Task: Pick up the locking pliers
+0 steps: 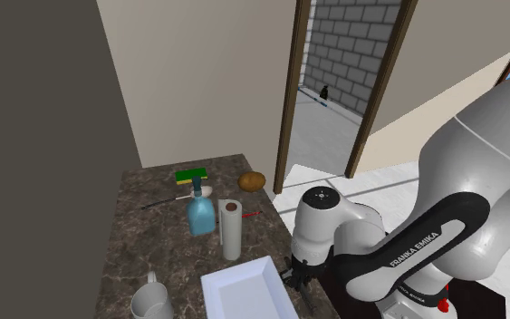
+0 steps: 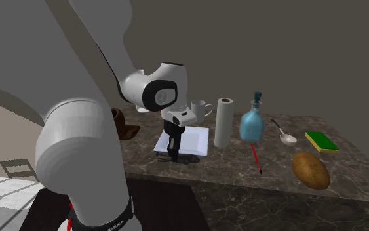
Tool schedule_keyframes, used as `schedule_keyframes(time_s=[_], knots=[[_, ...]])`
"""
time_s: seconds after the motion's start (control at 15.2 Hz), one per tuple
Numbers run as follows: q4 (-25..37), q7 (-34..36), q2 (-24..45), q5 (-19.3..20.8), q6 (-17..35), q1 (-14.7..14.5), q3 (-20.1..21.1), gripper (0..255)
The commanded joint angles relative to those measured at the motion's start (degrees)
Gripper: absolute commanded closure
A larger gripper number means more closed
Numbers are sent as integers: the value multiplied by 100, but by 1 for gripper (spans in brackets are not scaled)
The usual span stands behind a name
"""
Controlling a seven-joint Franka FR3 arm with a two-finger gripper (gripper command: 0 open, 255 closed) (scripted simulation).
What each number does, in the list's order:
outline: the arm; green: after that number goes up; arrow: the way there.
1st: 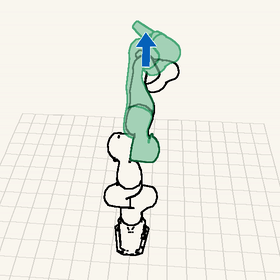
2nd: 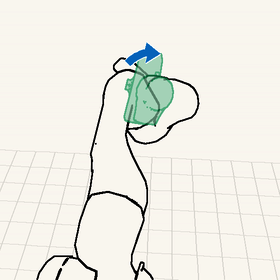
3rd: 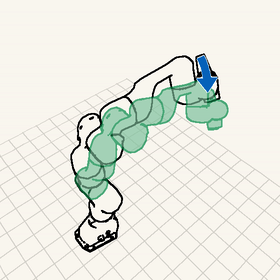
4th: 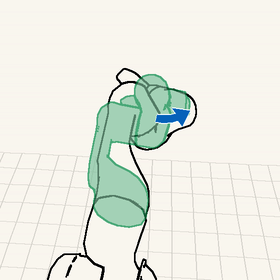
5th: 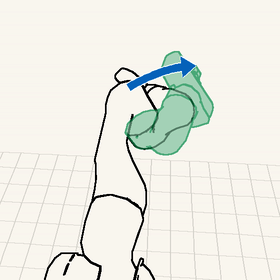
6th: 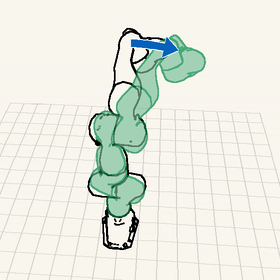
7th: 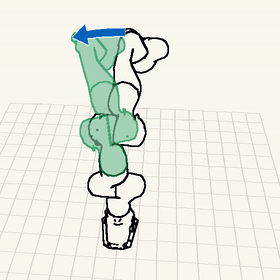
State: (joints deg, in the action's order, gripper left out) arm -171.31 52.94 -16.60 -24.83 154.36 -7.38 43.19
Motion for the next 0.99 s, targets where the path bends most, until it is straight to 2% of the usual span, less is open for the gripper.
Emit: schedule_keyframes(time_s=[0.0,0.4,0.92], knots=[[-12,-3,-9,-12,-7,-11,-3,255],[39,-185,-882,-227,-925,-346,-334,255],[204,-244,-1831,-163,-2034,-541,-702,255]])
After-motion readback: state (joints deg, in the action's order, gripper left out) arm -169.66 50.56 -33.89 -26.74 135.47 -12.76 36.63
